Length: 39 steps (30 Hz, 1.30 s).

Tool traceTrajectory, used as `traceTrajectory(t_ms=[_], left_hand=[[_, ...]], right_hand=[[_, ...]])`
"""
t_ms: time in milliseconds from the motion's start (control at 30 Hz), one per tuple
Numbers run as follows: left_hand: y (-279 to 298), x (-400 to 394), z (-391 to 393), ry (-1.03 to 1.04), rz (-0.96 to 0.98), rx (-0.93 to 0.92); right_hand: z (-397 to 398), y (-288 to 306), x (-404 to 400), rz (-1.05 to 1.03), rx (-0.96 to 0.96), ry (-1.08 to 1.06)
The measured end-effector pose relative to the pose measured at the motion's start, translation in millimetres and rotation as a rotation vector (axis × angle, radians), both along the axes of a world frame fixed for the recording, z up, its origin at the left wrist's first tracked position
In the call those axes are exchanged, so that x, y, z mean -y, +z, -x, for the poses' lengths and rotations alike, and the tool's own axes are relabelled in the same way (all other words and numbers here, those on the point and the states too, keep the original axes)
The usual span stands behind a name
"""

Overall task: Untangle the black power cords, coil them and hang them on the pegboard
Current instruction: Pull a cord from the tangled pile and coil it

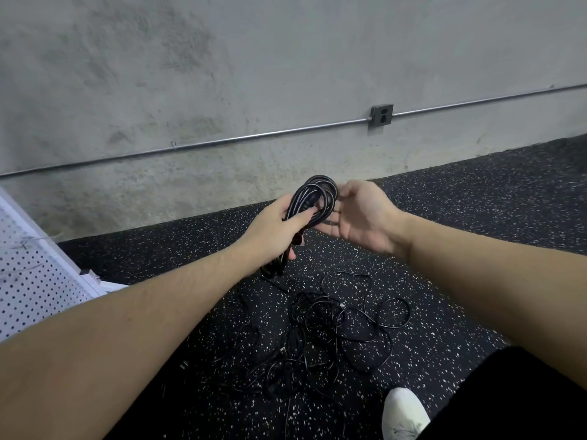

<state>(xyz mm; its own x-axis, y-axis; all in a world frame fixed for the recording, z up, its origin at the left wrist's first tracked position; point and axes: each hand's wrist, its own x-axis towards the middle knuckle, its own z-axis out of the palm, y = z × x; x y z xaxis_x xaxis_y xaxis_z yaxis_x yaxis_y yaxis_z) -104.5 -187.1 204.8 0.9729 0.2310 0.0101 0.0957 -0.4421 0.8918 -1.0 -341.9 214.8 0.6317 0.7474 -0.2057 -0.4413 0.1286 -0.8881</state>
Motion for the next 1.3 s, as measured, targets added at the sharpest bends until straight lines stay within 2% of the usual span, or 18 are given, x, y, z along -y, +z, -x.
traceTrajectory(t_ms=[133,267,467,733,900,1033,1133,1300], left_hand=[[4,-3,5,-0.025,0.203,-0.001],[4,-4,7,-0.021,0.332,-0.043],[5,5,-1,0.108,0.208,-0.036],[7,-3,8,-0.024,0.299,-0.124],[2,-16,6,0.095,0.134,-0.131],[3,-21,6,0.119,-0.004,-0.131],[6,-32,15,0.066,-0.065,-0.13],[-11,-72,45,0.052,0.061,-0.215]], right_hand=[[-2,1,0,-0.054,-0.082,0.1],[1,2,0,-0.054,-0.08,0.173],[-2,0,-2,-0.036,-0.069,0.033],[-2,-2,-1,-0.029,0.047,0.072],[10,-1,-16,0.138,0.123,-0.072],[17,8,-31,0.14,0.051,-0.209],[17,11,-37,0.157,-0.005,-0.147],[26,3,-56,0.195,0.004,0.069]])
